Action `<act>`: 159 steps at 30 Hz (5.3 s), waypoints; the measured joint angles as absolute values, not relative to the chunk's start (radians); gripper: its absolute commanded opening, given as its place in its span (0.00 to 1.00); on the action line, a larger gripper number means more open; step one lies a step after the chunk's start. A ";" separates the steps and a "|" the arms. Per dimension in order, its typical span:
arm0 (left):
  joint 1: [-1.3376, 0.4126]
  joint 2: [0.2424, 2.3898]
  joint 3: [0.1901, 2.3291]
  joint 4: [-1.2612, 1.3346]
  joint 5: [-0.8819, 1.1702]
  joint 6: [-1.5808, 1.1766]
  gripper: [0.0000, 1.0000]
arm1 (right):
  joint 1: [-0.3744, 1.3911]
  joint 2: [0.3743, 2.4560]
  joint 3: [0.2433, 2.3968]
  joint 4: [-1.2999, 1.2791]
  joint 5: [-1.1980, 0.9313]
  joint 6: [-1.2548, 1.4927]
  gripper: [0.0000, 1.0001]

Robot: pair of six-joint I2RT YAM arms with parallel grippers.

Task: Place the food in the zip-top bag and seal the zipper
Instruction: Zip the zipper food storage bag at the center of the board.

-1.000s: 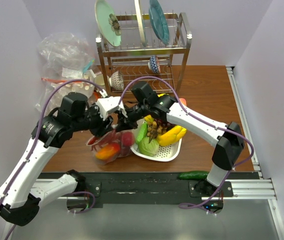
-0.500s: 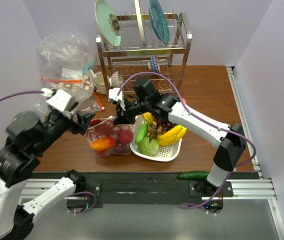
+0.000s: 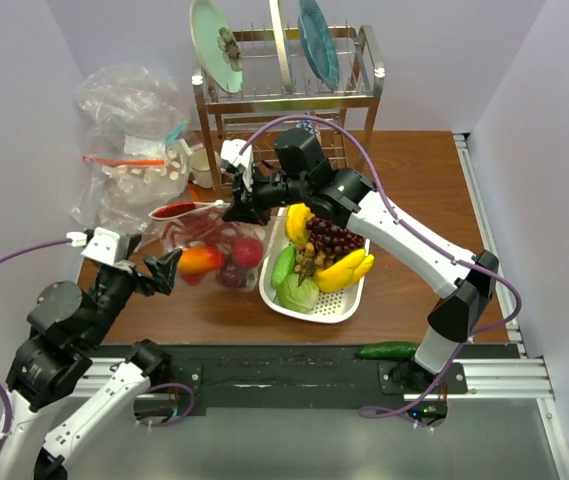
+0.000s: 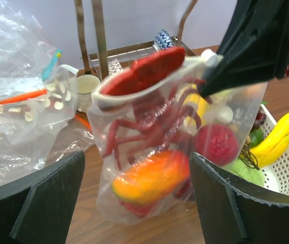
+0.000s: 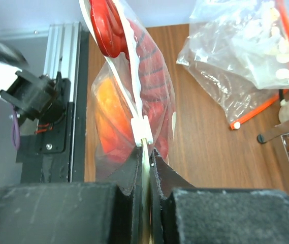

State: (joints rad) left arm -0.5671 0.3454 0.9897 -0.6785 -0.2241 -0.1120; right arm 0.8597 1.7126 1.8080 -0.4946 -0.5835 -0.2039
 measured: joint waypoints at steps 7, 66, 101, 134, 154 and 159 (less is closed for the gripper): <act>-0.697 0.252 0.941 -0.621 -0.277 -0.101 0.87 | 0.827 1.713 1.818 -0.547 -0.570 -0.190 0.00; -0.050 0.941 0.796 0.405 0.809 -0.060 0.79 | 0.583 1.483 1.909 -0.830 -0.293 -0.227 0.00; -0.007 1.168 0.815 1.294 1.293 -1.041 0.51 | 0.562 1.425 1.824 -0.793 -0.756 -0.237 0.00; 0.027 1.180 0.911 1.301 1.277 -1.056 0.51 | 0.562 1.426 1.779 -0.797 -0.778 -0.237 0.00; 0.027 1.181 0.911 1.301 1.274 -1.055 0.39 | 0.562 1.428 1.756 -0.785 -0.780 -0.232 0.00; 0.027 1.199 0.915 1.303 1.274 -1.065 0.45 | 0.562 1.429 1.757 -0.785 -0.779 -0.232 0.00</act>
